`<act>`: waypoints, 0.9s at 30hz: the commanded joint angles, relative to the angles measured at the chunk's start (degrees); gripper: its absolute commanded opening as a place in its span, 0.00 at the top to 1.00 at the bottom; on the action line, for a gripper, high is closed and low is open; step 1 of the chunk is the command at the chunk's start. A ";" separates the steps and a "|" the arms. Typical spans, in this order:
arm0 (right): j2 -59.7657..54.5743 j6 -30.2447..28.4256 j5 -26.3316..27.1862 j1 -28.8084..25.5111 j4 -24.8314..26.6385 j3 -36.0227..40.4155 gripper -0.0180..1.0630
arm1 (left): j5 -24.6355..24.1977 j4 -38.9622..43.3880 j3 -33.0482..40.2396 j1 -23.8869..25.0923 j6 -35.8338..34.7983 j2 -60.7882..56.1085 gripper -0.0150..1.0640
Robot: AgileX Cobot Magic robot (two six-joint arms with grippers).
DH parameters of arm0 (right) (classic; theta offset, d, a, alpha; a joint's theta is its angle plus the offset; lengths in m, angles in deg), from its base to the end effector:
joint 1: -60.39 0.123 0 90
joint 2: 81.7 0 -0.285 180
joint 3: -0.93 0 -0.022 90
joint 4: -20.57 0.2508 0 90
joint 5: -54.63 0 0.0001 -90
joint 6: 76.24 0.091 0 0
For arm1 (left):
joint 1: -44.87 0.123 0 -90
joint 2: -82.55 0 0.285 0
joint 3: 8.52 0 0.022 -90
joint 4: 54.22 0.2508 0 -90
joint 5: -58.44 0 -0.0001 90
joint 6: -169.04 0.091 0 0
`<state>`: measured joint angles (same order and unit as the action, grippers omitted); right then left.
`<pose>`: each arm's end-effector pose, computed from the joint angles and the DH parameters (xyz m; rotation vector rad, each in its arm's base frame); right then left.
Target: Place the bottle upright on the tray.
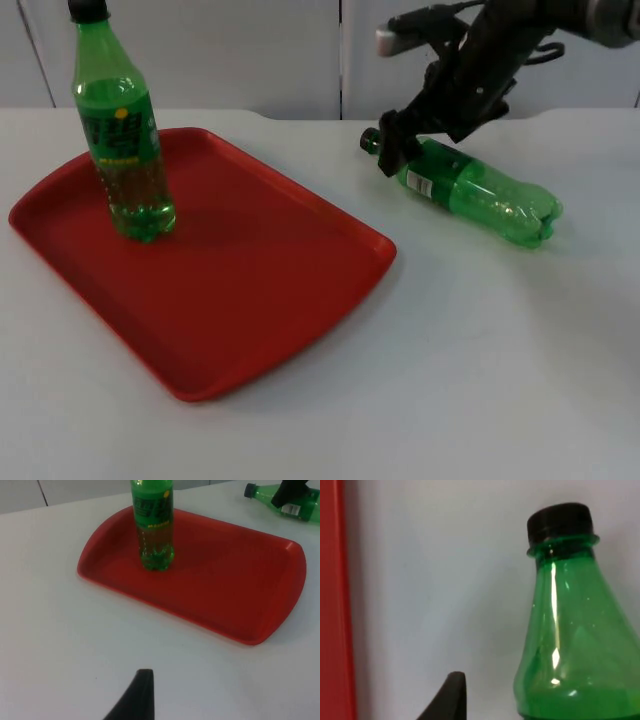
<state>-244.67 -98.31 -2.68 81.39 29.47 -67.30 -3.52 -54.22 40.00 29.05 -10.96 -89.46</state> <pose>0.5250 0.2142 0.1282 -0.9079 2.4861 0.1948 -0.0051 0.0014 0.2759 0.2852 2.0523 -0.1697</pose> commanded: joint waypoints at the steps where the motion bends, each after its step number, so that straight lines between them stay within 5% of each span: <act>1: -0.22 -0.47 1.27 0.26 -1.01 -0.62 0.05 | 0.37 0.50 0.38 -0.33 0.00 -0.21 0.01; 20: -0.43 -2.54 -6.26 2.65 -5.75 -0.62 0.07 | 0.37 0.50 0.38 -0.33 0.00 -0.21 0.01; 27: -0.43 -1.32 -4.29 2.65 -6.03 -0.62 0.08 | 0.37 0.50 0.38 -0.33 0.00 -0.21 0.01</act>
<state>-245.13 -99.82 -7.73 83.83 23.70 -67.38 -3.52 -54.22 40.00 29.05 -10.96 -89.46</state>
